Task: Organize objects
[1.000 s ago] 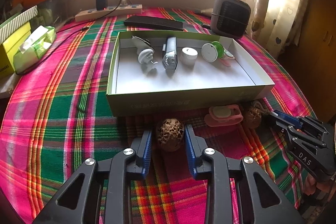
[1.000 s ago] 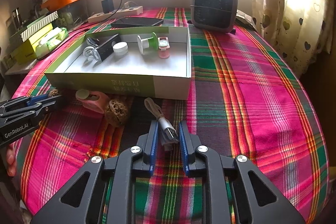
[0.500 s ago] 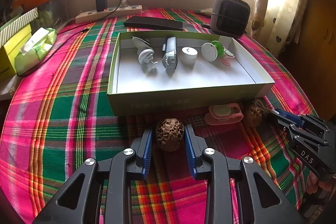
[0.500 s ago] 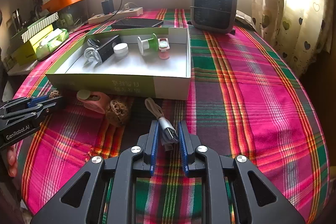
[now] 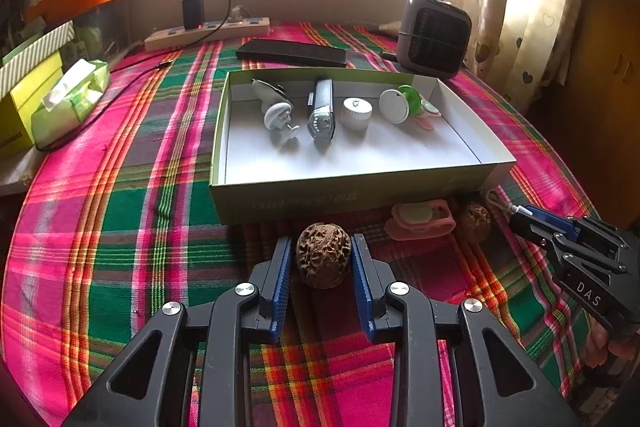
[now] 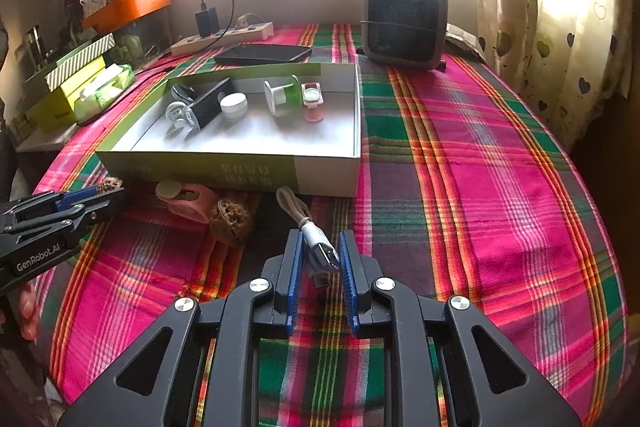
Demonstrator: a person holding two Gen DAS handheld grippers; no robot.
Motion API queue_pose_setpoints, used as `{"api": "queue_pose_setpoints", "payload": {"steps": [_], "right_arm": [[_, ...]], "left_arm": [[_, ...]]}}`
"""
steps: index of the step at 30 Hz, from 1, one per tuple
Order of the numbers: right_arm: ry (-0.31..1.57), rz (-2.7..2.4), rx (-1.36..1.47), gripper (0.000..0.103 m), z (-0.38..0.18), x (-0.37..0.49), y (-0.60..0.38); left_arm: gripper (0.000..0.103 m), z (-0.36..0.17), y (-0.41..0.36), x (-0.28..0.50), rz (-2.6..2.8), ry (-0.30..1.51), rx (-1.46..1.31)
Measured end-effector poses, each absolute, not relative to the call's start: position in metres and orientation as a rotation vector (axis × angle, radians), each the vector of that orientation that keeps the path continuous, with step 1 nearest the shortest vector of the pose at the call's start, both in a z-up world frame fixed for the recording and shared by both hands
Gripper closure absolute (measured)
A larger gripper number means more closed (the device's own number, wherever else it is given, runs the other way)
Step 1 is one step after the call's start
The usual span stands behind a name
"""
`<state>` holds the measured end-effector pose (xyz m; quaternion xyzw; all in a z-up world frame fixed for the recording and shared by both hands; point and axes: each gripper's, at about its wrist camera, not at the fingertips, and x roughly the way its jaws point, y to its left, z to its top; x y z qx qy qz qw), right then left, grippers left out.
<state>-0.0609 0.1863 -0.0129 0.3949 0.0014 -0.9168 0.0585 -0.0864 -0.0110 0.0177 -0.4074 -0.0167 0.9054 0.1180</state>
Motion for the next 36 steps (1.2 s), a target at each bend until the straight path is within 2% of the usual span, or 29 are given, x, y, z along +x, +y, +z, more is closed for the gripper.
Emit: {"api": "queue_pose_setpoints", "payload": {"steps": [36], "right_arm": [[0.018, -2.796, 1.087, 0.084, 0.019, -0.076, 0.182]], "left_arm": [[0.076, 0.050, -0.017, -0.098, 2.702, -0.042, -1.094]]}}
